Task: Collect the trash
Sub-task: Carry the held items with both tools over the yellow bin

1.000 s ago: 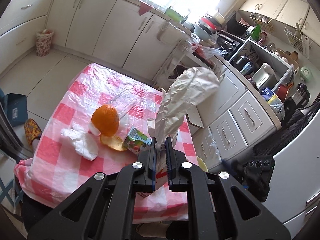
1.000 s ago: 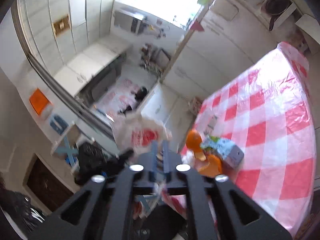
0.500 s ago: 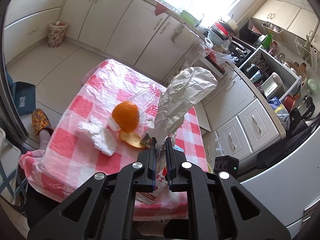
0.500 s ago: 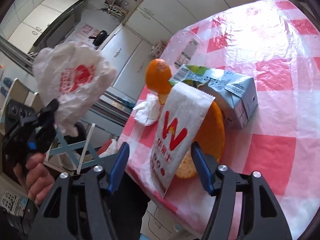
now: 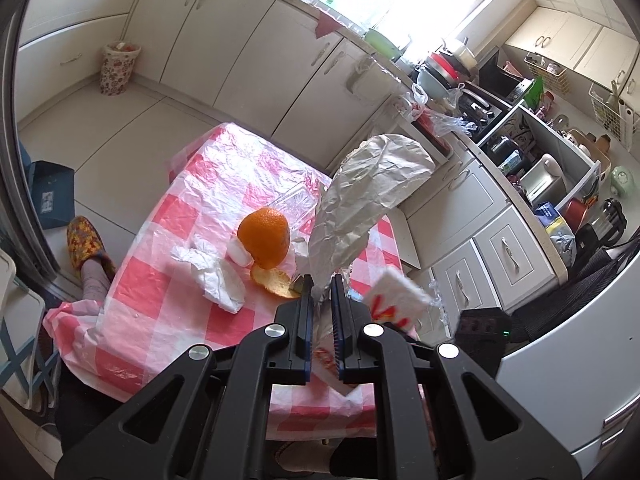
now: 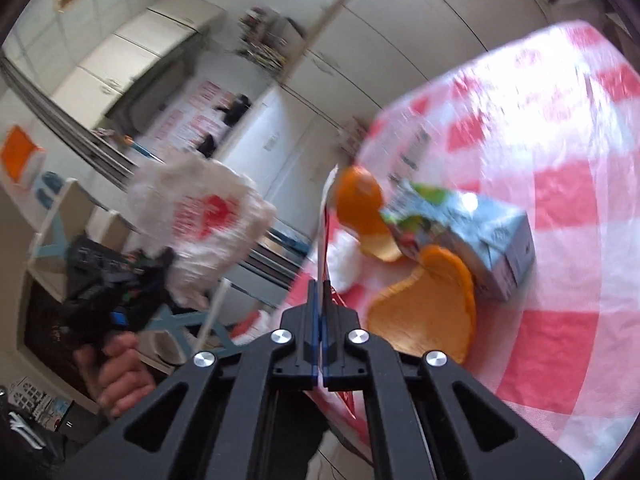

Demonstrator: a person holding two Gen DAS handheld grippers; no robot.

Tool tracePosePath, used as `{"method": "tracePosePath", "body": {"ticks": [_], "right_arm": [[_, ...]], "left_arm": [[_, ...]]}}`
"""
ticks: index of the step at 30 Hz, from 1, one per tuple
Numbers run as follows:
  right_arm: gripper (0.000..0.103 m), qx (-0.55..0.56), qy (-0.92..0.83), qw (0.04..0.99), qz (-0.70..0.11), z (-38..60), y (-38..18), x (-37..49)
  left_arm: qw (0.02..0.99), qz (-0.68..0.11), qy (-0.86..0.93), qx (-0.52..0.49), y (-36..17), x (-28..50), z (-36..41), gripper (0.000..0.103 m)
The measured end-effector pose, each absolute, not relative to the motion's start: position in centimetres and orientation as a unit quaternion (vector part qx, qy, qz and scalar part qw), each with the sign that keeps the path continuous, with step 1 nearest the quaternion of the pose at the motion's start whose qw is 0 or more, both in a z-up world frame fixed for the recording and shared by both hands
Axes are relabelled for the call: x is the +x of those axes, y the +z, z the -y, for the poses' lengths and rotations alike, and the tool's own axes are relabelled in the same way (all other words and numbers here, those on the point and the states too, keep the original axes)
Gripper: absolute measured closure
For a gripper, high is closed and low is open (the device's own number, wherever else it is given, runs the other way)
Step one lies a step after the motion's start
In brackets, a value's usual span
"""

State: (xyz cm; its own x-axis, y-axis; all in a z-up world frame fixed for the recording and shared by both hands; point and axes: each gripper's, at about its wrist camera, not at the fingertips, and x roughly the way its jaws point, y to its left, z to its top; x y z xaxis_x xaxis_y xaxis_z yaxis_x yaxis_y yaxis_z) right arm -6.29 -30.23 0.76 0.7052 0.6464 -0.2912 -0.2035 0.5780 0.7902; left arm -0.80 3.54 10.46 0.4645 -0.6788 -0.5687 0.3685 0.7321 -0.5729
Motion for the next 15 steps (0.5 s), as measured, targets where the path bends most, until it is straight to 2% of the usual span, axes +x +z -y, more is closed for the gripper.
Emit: {"method": "tracePosePath", "body": {"ticks": [8,11,15], "right_arm": [[0.101,0.408,0.136,0.882,-0.19,40.9,4.4,-13.9],[0.101,0.404,0.041,0.891,-0.204,45.9,4.4,-15.9],[0.101,0.375,-0.083,0.885,-0.262,51.7,2.7,-17.3]], "left_arm": [[0.821,-0.412,-0.359,-0.163,11.9,-0.6,2.0,0.095],[0.803,-0.421,-0.395,-0.151,11.8,-0.9,6.7,0.095],[0.772,-0.435,-0.445,-0.128,10.9,-1.8,15.4,0.095]]}}
